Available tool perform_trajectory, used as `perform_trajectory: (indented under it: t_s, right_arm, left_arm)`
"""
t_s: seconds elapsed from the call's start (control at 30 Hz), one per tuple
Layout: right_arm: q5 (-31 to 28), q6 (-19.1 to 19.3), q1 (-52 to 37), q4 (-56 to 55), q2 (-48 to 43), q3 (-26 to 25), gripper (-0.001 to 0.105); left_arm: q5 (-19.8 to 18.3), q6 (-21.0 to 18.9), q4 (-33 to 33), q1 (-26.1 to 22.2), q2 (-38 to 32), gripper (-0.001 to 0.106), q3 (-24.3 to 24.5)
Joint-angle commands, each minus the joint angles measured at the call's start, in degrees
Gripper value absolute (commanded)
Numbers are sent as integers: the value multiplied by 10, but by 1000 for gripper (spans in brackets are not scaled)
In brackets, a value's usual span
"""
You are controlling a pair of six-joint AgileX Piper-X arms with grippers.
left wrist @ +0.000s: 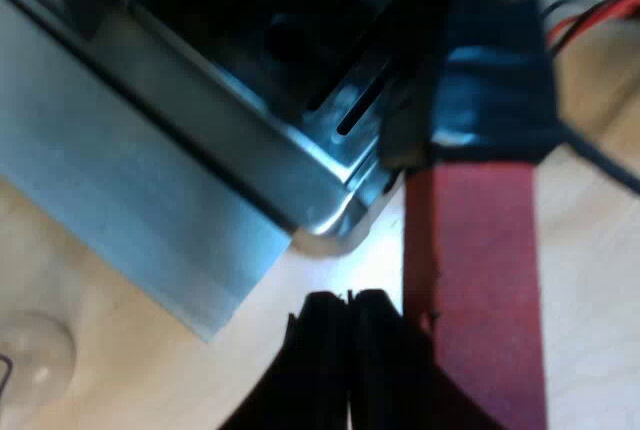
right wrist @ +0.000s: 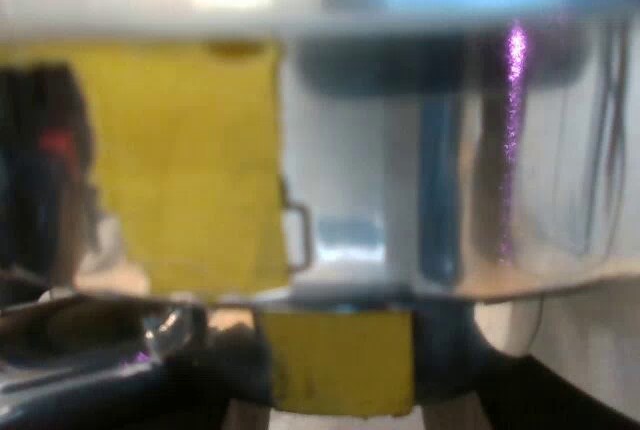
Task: Put the handle in the coffee machine
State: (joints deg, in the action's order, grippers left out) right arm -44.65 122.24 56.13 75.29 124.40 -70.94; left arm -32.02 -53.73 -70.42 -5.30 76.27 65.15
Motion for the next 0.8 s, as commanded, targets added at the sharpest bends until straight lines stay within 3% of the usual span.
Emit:
perform_trajectory:
  t_s: [0.03,0.23,0.33,0.63,0.8]
  right_arm:
    - [26,5,2,23,-206,-12,37]
    - [26,6,2,23,-210,-13,37]
    - [27,14,2,23,-215,-13,37]
    - [37,34,2,23,-231,-13,37]
    - [35,41,2,15,-238,-13,37]
  left_arm:
    - [-12,2,-9,8,-19,1,1]
    - [-13,2,-31,23,-30,1,1]
    - [-13,2,-51,59,-30,1,1]
    - [-14,-25,-65,102,-47,1,1]
    - [-64,-43,-80,107,-70,1,1]
